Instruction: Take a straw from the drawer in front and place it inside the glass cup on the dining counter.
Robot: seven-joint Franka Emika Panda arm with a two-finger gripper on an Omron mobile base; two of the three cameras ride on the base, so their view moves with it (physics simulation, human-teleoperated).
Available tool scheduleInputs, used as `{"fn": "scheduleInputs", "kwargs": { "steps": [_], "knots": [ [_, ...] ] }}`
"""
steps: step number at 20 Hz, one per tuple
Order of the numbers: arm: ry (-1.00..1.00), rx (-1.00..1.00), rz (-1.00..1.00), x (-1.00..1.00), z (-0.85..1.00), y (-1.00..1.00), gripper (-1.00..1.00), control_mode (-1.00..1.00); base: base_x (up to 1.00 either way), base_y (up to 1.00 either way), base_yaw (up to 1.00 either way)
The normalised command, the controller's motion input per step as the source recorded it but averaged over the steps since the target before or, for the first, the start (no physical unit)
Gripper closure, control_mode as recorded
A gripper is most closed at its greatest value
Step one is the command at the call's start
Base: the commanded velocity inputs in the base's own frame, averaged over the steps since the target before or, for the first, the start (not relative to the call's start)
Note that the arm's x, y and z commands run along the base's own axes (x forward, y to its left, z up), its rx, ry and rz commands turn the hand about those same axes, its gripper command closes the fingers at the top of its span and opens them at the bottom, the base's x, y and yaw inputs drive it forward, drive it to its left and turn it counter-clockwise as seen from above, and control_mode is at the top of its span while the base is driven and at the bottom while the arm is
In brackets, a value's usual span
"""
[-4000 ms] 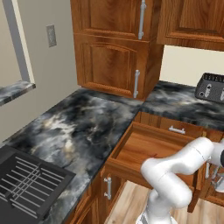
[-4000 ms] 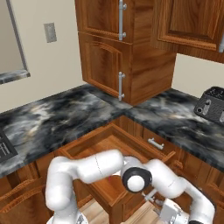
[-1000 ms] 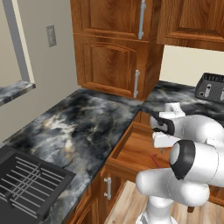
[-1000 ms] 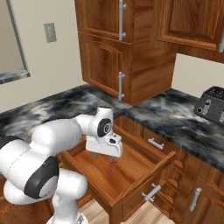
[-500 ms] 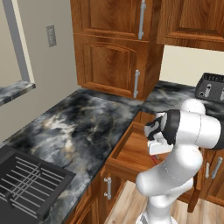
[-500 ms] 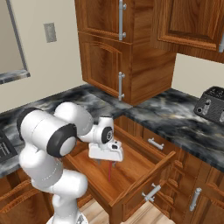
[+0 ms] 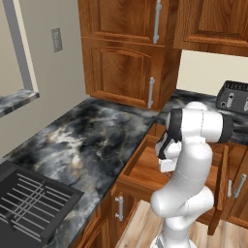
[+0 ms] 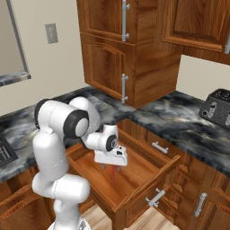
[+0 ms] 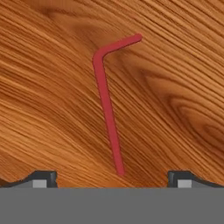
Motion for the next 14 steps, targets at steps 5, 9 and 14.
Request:
{"fn": "scheduleInputs", "kwargs": {
  "steps": [5,9,14],
  "knots": [
    [-0.12,0.0,0.0,0.38,-0.42,0.0,-1.0,-1.0,0.0,0.0,0.0],
    [-0.13,0.0,0.0,0.35,-0.29,0.0,-1.0,-1.0,0.0,0.0,0.0],
    [-0.1,0.0,0.0,0.18,-0.32,0.0,-1.0,-1.0,0.0,0.0,0.0]
  ]
}}
